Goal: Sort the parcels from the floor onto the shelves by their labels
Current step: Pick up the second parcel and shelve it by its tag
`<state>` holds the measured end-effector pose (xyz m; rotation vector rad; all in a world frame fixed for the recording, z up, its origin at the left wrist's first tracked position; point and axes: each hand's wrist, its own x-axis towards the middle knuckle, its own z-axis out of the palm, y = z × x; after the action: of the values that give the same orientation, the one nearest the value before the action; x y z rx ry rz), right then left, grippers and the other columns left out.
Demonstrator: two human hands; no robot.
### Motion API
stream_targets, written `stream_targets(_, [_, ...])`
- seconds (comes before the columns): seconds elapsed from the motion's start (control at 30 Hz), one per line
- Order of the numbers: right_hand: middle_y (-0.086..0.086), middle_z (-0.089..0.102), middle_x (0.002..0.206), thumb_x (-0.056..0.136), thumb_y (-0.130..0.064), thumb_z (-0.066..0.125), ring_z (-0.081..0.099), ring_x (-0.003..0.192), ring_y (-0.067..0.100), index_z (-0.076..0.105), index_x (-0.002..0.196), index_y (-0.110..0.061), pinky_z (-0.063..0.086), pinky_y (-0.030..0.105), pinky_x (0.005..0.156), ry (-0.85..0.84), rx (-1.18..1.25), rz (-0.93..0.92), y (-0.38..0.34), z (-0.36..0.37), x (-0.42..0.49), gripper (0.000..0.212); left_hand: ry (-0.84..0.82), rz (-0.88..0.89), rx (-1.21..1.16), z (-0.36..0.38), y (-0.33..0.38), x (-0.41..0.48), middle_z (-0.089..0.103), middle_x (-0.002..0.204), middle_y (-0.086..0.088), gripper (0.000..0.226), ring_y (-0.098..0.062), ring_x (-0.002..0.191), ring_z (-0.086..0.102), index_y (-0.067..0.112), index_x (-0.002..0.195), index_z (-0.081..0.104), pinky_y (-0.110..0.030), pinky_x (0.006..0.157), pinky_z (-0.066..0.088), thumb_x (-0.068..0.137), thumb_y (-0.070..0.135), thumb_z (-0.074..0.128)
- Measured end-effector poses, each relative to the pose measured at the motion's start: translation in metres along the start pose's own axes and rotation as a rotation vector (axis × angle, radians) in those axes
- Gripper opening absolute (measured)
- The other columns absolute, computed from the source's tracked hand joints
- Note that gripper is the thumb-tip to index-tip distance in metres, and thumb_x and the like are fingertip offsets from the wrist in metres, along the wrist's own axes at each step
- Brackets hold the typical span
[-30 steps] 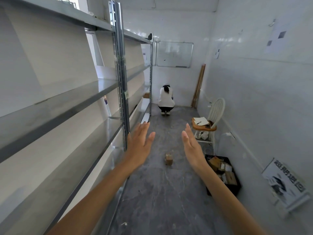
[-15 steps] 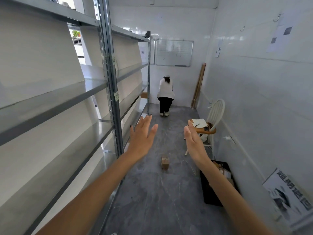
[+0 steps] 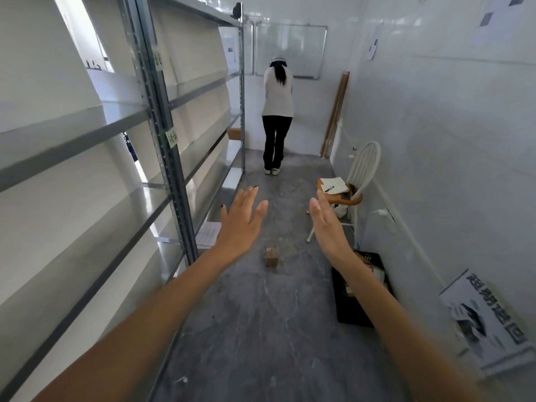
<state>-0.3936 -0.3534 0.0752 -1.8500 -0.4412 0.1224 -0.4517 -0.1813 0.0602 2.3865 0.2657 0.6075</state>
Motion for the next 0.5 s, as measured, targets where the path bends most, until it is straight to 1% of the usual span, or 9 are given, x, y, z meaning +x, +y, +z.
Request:
stream_targets(0.1, [-0.004,0.017,0.158,0.097,-0.05,0.028,0.019,0.145,0.014,0.011,0.152,-0.026,0.016,0.032,0.117,0.005,-0.031,-0.005,0.01,0.002,0.022,0.062,-0.028,-0.009,0.024,0.011,-0.011,0.024,0.021,0.157,0.001,0.057,-0.015,0.147,0.01,0.021,0.148,0.023,-0.053,0.118,0.007,0.097,0.047,0.025])
stream_targets(0.17, [-0.004,0.018,0.159,0.096,-0.053,0.028,0.019,0.145,0.014,0.013,0.151,-0.027,0.018,0.037,0.119,0.009,-0.041,0.001,0.014,0.002,0.039,0.063,-0.046,-0.007,0.0,0.018,-0.016,0.042,0.02,0.158,0.001,0.057,-0.013,0.147,0.008,0.021,0.148,0.023,-0.052,0.118,0.003,0.097,0.047,0.025])
stream_targets(0.2, [-0.003,0.019,0.159,0.096,-0.052,0.028,0.02,0.145,0.015,0.014,0.151,-0.027,0.018,0.038,0.119,0.016,-0.046,0.012,0.013,0.002,0.047,0.062,-0.049,-0.001,-0.009,0.019,-0.019,0.051,0.02,0.158,0.001,0.057,-0.013,0.147,0.008,0.021,0.148,0.023,-0.052,0.118,0.002,0.097,0.047,0.025])
stream_targets(0.3, [-0.002,0.016,0.159,0.099,-0.044,0.026,0.019,0.145,0.017,0.012,0.152,-0.023,0.017,0.035,0.116,0.026,-0.061,0.041,0.007,0.004,0.077,0.058,-0.048,0.011,-0.023,0.018,-0.028,0.082,0.018,0.158,0.002,0.056,-0.011,0.147,0.006,0.022,0.149,0.021,-0.05,0.119,-0.003,0.098,0.046,0.025])
stream_targets(0.43, [0.002,0.02,0.158,0.099,-0.044,0.028,0.027,0.142,0.02,0.015,0.151,-0.023,0.025,0.042,0.116,0.066,-0.053,0.027,-0.002,0.012,0.117,0.058,-0.028,0.018,-0.027,0.009,-0.052,0.123,0.017,0.158,0.003,0.056,-0.011,0.147,0.005,0.022,0.149,0.021,-0.049,0.118,-0.006,0.098,0.046,0.024])
stream_targets(0.5, [0.001,0.022,0.157,0.099,-0.043,0.03,0.027,0.142,0.02,0.017,0.151,-0.023,0.024,0.039,0.117,0.074,-0.055,0.019,-0.002,0.019,0.135,0.057,-0.019,0.01,-0.038,0.007,-0.066,0.142,0.019,0.158,0.003,0.057,-0.011,0.147,0.006,0.022,0.148,0.023,-0.049,0.118,-0.006,0.097,0.047,0.024])
